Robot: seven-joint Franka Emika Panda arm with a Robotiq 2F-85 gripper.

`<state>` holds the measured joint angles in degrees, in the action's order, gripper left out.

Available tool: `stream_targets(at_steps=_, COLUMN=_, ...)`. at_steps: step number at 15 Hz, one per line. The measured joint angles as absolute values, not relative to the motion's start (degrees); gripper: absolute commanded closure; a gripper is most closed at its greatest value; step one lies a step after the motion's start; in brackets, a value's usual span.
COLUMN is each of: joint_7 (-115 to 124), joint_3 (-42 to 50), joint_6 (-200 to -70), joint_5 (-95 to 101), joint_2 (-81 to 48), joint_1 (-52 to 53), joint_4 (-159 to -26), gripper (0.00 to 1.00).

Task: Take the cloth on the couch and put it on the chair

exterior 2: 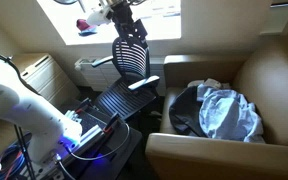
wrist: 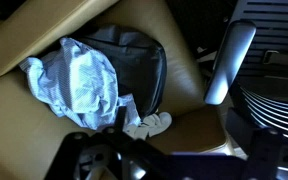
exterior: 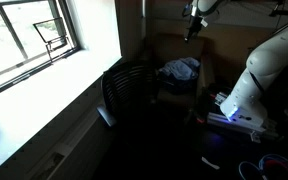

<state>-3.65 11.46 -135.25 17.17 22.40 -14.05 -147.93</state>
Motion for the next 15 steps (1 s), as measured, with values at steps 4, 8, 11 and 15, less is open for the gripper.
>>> stream_targets(at_steps=4, joint_7=-1.85, joint_3=11.75, joint_6=-135.36, joint_5=17.21, joint_2=22.27, joint_1=-14.88, joint_4=-147.85, gripper=0.00)
stream_targets(at_steps=8, joint_7=-2.44, joint_3=14.36, joint_6=-130.37, joint_5=12.73, joint_2=22.34, joint_1=-15.22, joint_4=-145.09, gripper=0.00)
stream_targets(at_steps=11, joint_7=8.07, joint_3=10.45, joint_6=-136.79, joint_5=20.46, joint_2=21.89, joint_1=-16.51, joint_4=-146.99, gripper=0.00)
stream_targets(at_steps=15, joint_7=29.96, joint_3=-0.62, joint_6=-151.58, joint_5=38.96, joint_2=13.20, joint_1=-28.96, joint_4=-151.22, gripper=0.00)
